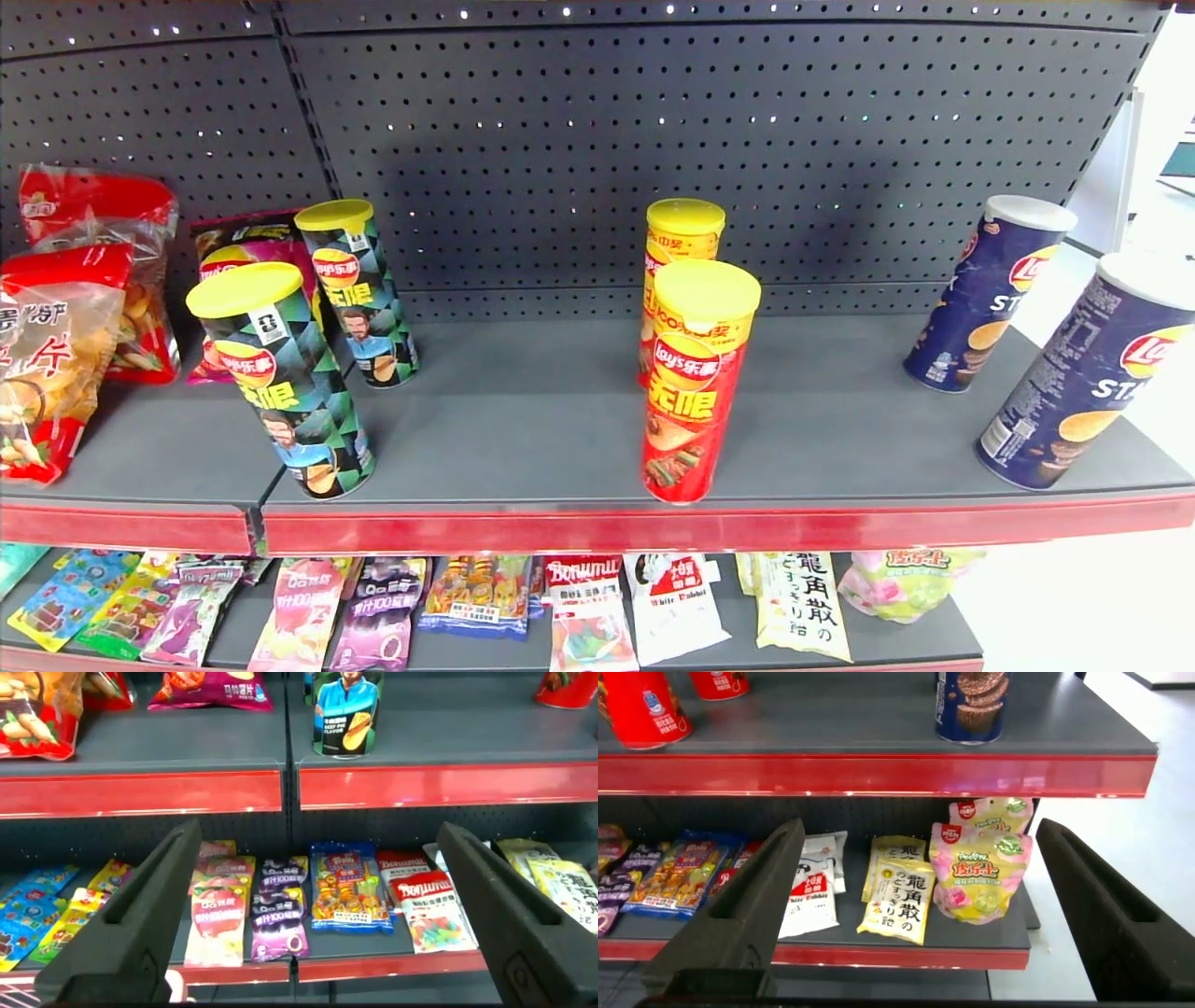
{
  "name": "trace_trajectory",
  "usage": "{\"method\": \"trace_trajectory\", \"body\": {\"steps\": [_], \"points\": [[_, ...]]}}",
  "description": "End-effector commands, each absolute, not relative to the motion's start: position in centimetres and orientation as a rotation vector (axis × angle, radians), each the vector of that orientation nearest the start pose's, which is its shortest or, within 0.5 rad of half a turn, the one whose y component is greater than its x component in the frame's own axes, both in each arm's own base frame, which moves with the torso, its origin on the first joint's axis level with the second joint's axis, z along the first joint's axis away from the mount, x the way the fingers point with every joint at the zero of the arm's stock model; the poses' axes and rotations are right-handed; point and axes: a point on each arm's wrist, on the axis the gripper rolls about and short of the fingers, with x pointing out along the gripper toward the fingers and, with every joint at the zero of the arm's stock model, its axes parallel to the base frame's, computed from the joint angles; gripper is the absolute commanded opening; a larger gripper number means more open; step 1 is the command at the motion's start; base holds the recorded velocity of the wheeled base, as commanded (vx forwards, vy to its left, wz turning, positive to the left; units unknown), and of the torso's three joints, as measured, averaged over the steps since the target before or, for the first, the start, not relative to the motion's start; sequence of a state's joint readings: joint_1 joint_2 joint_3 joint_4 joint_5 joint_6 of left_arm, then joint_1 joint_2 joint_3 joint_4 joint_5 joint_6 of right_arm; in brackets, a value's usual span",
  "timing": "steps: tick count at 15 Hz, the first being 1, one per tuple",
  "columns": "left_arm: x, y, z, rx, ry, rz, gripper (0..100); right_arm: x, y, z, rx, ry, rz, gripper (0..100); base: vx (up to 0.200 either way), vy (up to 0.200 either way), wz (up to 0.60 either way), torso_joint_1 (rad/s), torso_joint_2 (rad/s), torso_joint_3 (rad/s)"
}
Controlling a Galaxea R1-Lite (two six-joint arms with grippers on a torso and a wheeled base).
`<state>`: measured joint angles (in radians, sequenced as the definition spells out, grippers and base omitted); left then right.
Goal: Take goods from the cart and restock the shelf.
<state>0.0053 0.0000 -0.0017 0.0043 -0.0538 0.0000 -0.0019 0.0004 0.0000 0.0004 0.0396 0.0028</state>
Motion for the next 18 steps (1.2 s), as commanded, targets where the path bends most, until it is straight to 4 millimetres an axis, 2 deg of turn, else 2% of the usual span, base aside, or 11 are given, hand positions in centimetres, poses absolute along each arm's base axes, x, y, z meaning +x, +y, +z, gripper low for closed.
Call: {"method": "trace_trajectory", "body": {"steps": [1,2,3,4,5,6,10,11,12,15,18], "points": [[-2.3,-0.1,7.5,0.0,0.005,-0.048,100,-2.6,0.1,9.6,0.001,-0.066,0.072,100,0.0,0.0,0.0,0.0,0.0,0.0],[-2.3,-0.1,7.5,0.0,0.005,-0.048,100,-2.2,0.1,15.1,0.027,-0.078,0.115,100,0.0,0.0,0.0,0.0,0.0,0.0],[-2.3,-0.1,7.5,0.0,0.005,-0.048,100,-1.6,0.2,18.9,0.104,-0.098,0.145,100,0.0,0.0,0.0,0.0,0.0,0.0],[-2.3,-0.1,7.5,0.0,0.005,-0.048,100,-1.2,0.2,20.2,0.124,-0.088,0.21,100,0.0,0.0,0.0,0.0,0.0,0.0],[-2.3,-0.1,7.5,0.0,0.005,-0.048,100,-0.7,0.4,20.2,0.102,-0.058,0.3,100,0.0,0.0,0.0,0.0,0.0,0.0],[-2.3,-0.1,7.5,0.0,0.005,-0.048,100,0.7,0.8,20.3,0.043,0.001,0.468,100,0.0,0.0,0.0,0.0,0.0,0.0],[-2.3,-0.1,7.5,0.0,0.005,-0.048,100,5.4,2.8,21.6,0.008,0.157,0.718,100,0.0,0.0,0.0,0.0,0.0,0.0],[-2.3,-0.1,7.5,0.0,0.005,-0.048,100,5.8,3.2,21.8,0.009,0.167,0.749,100,0.0,0.0,0.0,0.0,0.0,0.0],[-2.3,-0.1,7.5,0.0,0.005,-0.046,100,7.7,4.4,21.8,-0.002,0.204,0.796,100,0.0,0.0,0.0,0.0,0.0,0.0],[-2.3,-0.1,7.5,0.0,0.005,-0.048,100,10.9,7.5,21.9,-0.016,0.228,0.926,100,0.0,0.0,0.0,0.0,0.0,0.0],[-2.3,-0.1,7.5,0.0,0.005,-0.046,100,13.6,10.1,22.6,-0.043,0.249,0.959,100,0.0,0.0,0.0,0.0,0.0,0.0]]}}
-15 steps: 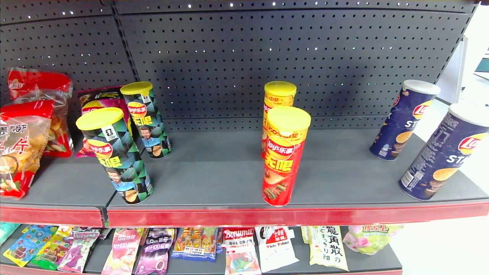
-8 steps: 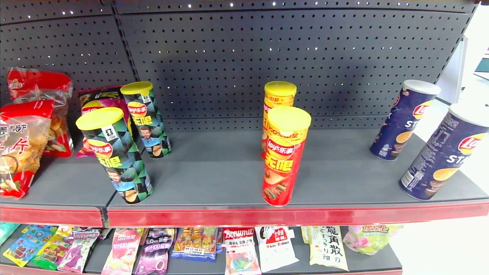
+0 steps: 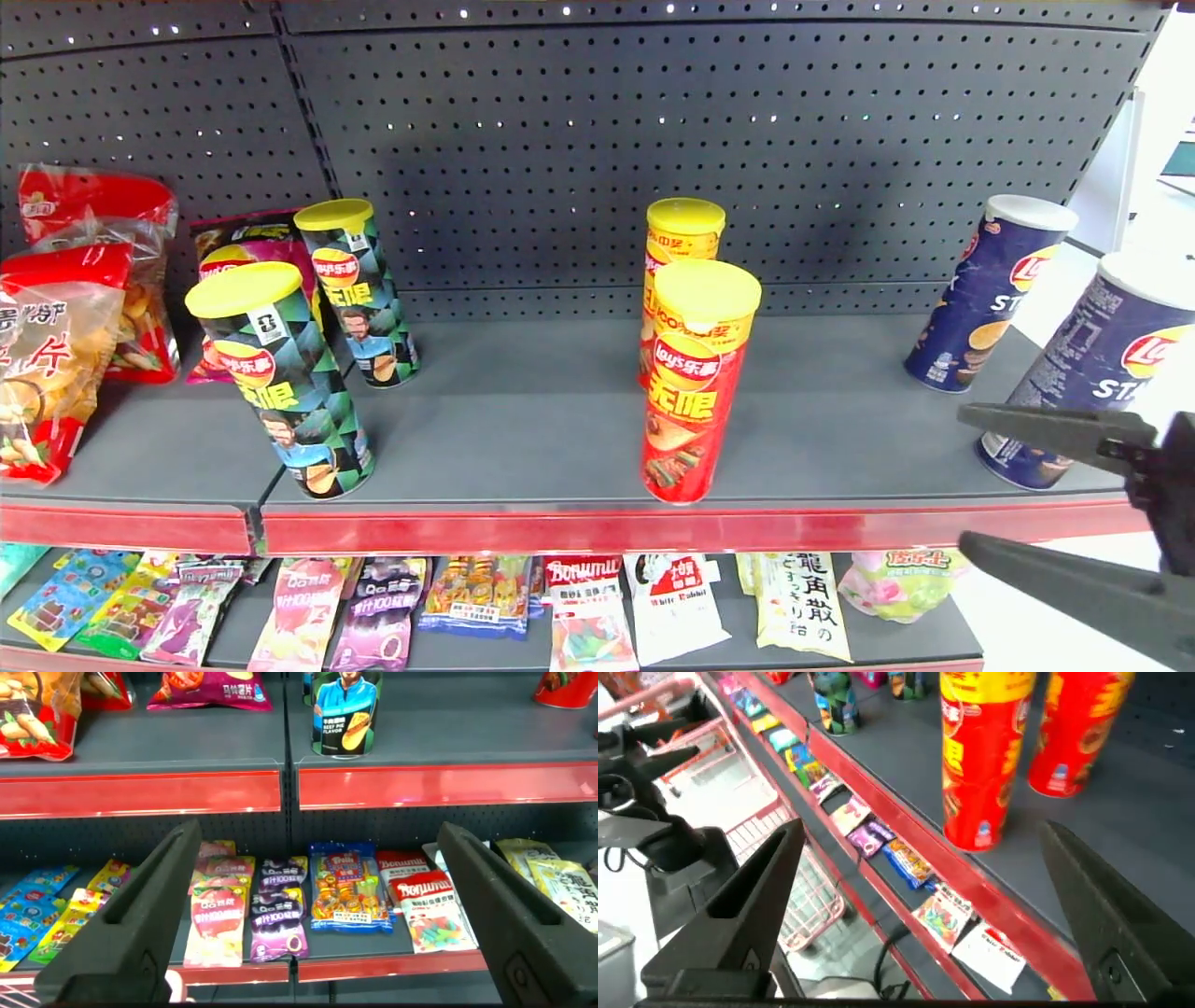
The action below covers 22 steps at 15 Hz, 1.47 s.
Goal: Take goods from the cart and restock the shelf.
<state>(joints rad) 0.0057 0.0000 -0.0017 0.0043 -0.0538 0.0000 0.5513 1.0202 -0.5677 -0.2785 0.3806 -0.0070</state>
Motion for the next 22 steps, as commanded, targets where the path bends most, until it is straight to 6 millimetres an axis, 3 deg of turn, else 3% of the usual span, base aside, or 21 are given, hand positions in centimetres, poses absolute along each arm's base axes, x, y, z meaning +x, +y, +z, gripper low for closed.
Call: {"method": "trace_trajectory", "body": {"steps": [1,9,10,17,22], "points": [[-2.3,-0.1,7.5,0.0,0.005,-0.048,100,14.2,10.6,22.4,-0.052,0.266,0.937,100,0.0,0.0,0.0,0.0,0.0,0.0],[-2.3,-0.1,7.5,0.0,0.005,-0.046,100,15.9,13.4,21.2,-0.074,0.265,0.937,100,0.0,0.0,0.0,0.0,0.0,0.0],[-2.3,-0.1,7.5,0.0,0.005,-0.048,100,16.5,14.6,21.0,-0.083,0.242,0.903,100,0.0,0.0,0.0,0.0,0.0,0.0],[-2.3,-0.1,7.5,0.0,0.005,-0.048,100,18.1,16.6,20.3,-0.078,0.195,0.862,100,0.0,0.0,0.0,0.0,0.0,0.0],[-2.3,-0.1,7.5,0.0,0.005,-0.048,100,18.7,16.9,19.8,-0.087,0.214,0.8,100,0.0,0.0,0.0,0.0,0.0,0.0]]}}
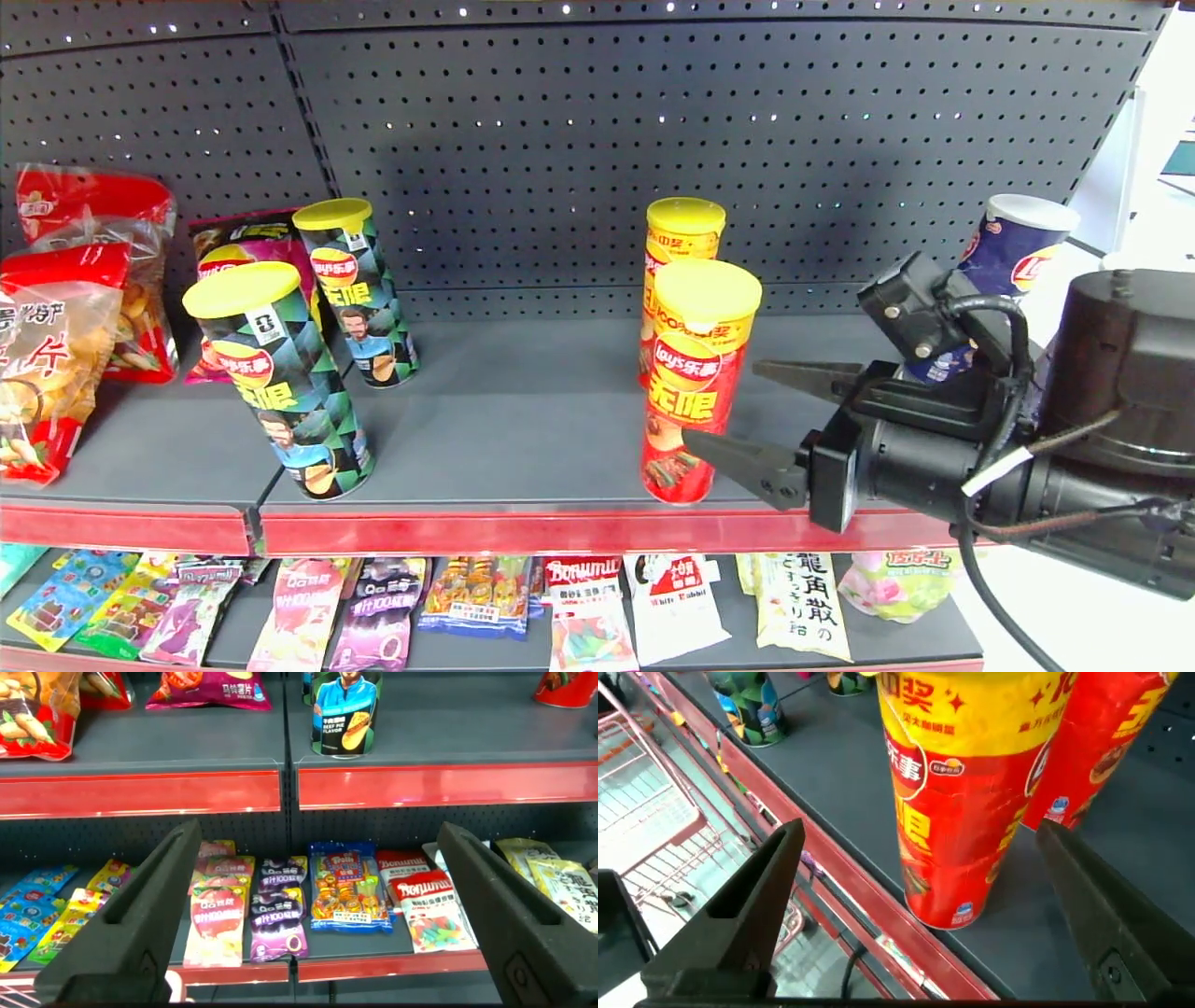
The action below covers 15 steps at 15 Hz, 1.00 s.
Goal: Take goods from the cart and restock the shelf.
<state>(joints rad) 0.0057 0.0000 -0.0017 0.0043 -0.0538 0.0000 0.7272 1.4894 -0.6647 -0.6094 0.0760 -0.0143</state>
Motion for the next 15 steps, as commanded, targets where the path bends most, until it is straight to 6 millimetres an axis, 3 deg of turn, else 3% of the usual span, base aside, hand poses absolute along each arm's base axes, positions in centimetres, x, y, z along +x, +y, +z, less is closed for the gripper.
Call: {"method": "trace_trajectory", "body": {"steps": [1,10,15], "points": [[-2.3,-0.1,7.5,0.0,0.005,-0.048,100,18.9,17.0,19.6,-0.089,0.218,0.799,100,0.0,0.0,0.0,0.0,0.0,0.0],[-2.3,-0.1,7.5,0.0,0.005,-0.048,100,21.9,17.2,19.2,-0.085,0.234,0.733,100,0.0,0.0,0.0,0.0,0.0,0.0],[-2.3,-0.1,7.5,0.0,0.005,-0.046,100,23.1,17.9,20.0,-0.071,0.202,0.727,100,0.0,0.0,0.0,0.0,0.0,0.0]]}}
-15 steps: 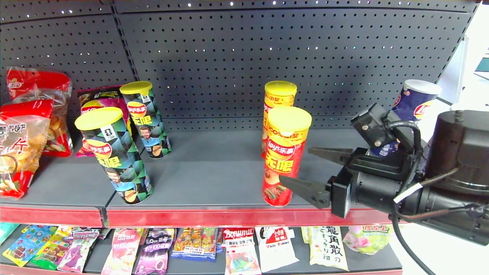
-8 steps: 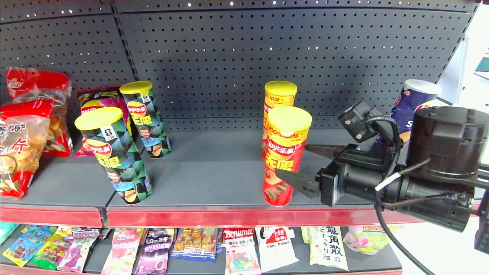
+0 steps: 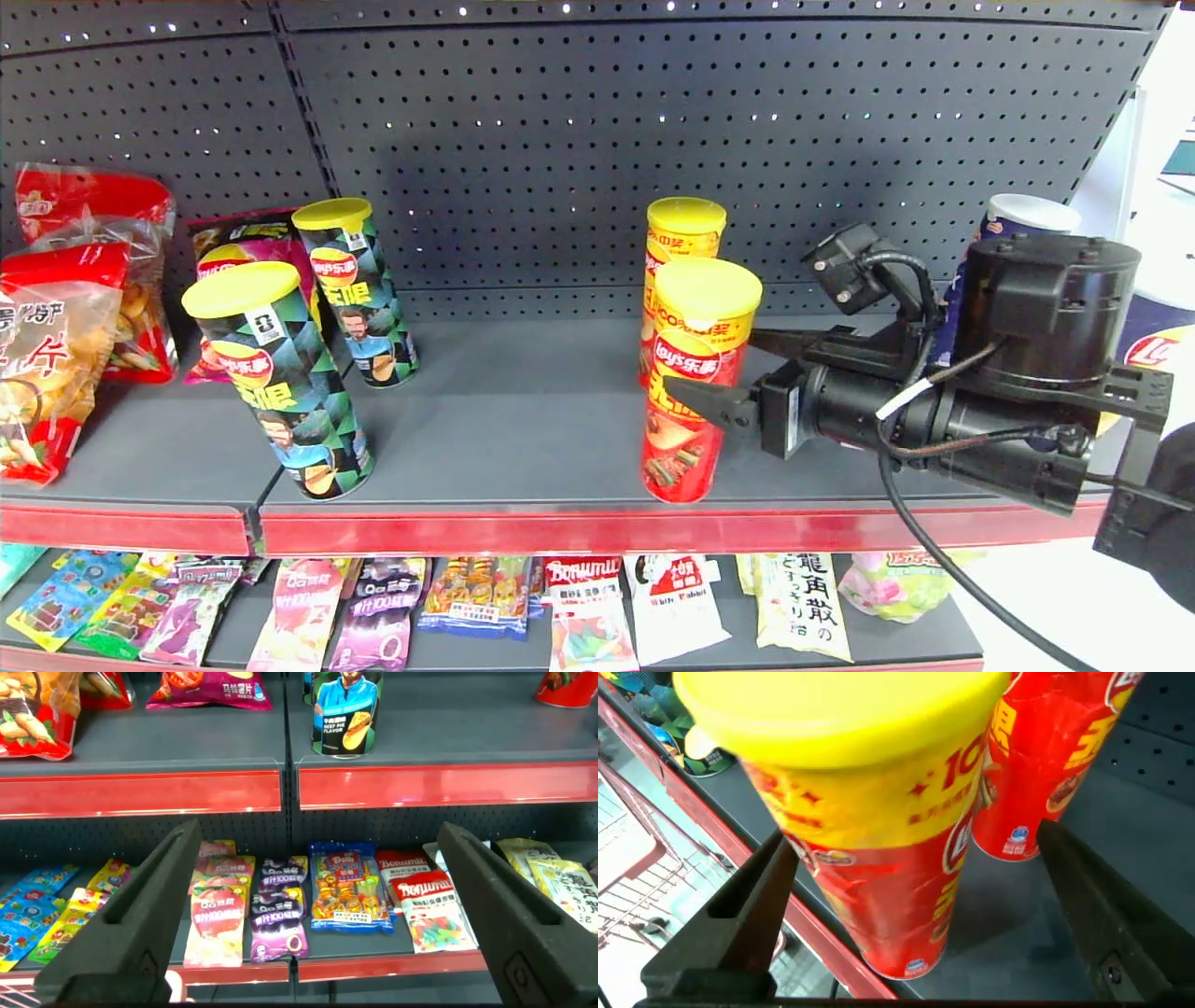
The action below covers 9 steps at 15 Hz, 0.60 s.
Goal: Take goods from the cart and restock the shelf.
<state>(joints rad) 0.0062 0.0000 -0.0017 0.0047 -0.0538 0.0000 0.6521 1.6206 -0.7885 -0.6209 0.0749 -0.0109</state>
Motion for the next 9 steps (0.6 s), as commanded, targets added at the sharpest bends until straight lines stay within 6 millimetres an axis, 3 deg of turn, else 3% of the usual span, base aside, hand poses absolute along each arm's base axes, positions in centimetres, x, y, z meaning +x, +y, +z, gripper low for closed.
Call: {"method": "trace_trajectory", "body": {"steps": [1,9], "points": [[-2.3,-0.1,7.5,0.0,0.005,-0.048,100,23.1,18.0,20.0,-0.072,0.202,0.73,100,0.0,0.0,0.0,0.0,0.0,0.0],[-2.3,-0.1,7.5,0.0,0.005,-0.048,100,23.1,19.6,20.2,-0.076,0.188,0.767,100,0.0,0.0,0.0,0.0,0.0,0.0]]}}
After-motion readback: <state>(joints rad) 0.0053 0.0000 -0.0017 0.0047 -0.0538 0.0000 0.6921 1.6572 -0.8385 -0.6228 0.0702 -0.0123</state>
